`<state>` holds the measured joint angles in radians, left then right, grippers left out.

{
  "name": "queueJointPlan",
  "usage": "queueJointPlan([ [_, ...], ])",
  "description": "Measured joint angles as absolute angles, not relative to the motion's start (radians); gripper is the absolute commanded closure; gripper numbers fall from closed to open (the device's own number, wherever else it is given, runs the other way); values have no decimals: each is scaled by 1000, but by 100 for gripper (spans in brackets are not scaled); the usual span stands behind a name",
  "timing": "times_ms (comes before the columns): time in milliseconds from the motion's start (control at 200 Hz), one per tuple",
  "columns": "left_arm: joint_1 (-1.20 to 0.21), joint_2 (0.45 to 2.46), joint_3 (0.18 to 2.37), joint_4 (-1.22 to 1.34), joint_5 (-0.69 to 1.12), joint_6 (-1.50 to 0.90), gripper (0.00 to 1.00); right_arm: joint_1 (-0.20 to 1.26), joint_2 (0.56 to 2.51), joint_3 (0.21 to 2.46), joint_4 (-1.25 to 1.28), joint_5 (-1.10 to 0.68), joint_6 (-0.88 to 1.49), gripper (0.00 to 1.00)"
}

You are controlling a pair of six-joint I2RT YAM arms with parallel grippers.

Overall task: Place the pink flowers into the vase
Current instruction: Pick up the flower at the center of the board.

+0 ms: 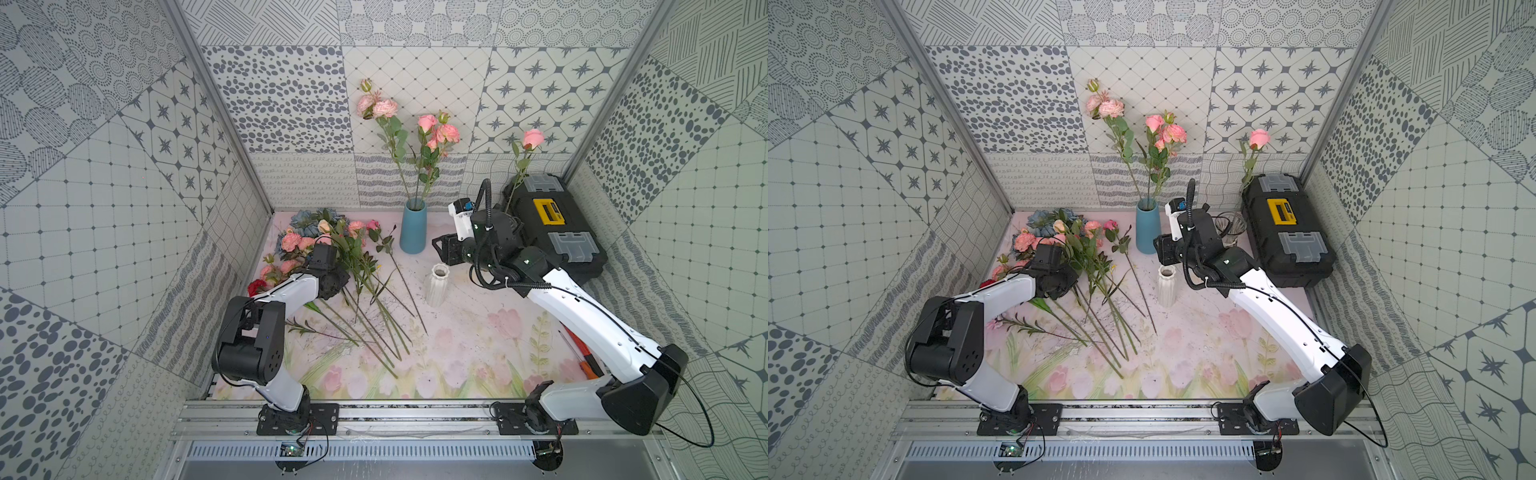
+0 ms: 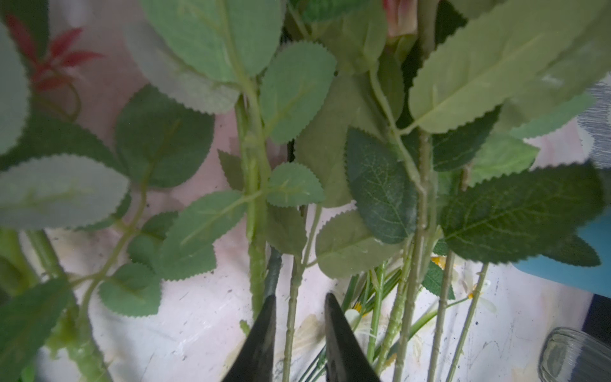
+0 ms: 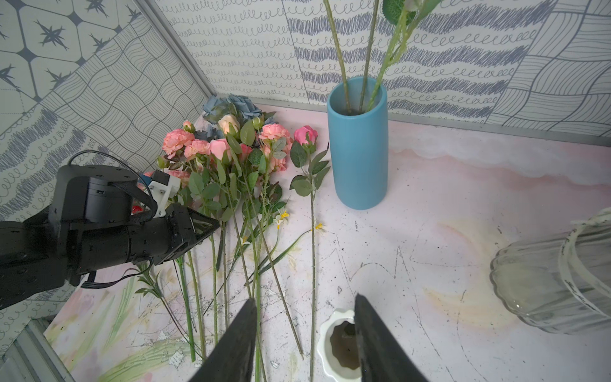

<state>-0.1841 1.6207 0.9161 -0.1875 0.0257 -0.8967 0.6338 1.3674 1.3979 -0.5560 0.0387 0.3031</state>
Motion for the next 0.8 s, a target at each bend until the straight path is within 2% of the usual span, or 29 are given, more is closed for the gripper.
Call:
queueJointPlan([
  [415, -183, 1578, 947, -258, -47, -860, 76, 634, 1368, 1398, -556, 38, 303, 52],
  [740, -183, 1667, 951, -273, -57, -854, 77, 634, 1369, 1398, -556, 37, 303, 53],
  [800, -183, 1687, 951, -271, -55, -854, 79, 634, 1369, 1398, -556, 36, 303, 53],
])
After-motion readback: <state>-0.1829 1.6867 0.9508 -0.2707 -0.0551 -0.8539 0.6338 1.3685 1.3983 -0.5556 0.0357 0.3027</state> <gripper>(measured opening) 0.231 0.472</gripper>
